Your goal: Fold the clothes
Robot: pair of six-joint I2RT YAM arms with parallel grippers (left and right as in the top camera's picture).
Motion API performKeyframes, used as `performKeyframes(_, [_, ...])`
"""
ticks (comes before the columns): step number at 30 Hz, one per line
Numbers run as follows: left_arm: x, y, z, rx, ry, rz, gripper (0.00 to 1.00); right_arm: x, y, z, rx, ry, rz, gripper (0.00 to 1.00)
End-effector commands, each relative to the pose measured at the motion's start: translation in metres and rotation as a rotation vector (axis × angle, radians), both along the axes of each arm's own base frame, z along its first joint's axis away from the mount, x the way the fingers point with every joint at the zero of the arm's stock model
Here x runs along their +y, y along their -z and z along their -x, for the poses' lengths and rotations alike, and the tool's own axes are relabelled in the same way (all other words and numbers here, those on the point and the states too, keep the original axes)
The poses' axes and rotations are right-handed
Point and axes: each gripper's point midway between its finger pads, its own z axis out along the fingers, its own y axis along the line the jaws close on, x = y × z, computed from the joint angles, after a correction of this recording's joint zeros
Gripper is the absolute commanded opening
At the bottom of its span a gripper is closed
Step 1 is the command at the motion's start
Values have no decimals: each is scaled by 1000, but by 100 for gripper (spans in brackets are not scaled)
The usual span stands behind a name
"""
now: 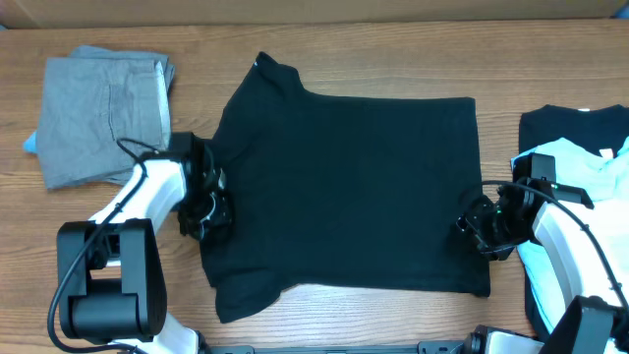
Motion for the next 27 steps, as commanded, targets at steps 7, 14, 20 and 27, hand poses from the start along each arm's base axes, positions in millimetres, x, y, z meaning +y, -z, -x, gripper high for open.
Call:
performKeyframes(7, [62, 36, 54, 149, -418, -296, 4, 1, 0, -5, -20, -1, -4, 50])
performKeyframes(14, [95, 40, 89, 252, -607, -286, 4, 1, 0, -5, -22, -6, -4, 50])
performKeyframes(20, [109, 41, 95, 265, -724, -211, 4, 1, -11, -19, -89, -68, -5, 50])
performKeyframes(27, [91, 33, 69, 178, -640, 16, 6, 7, -37, -70, -336, -163, -38, 51])
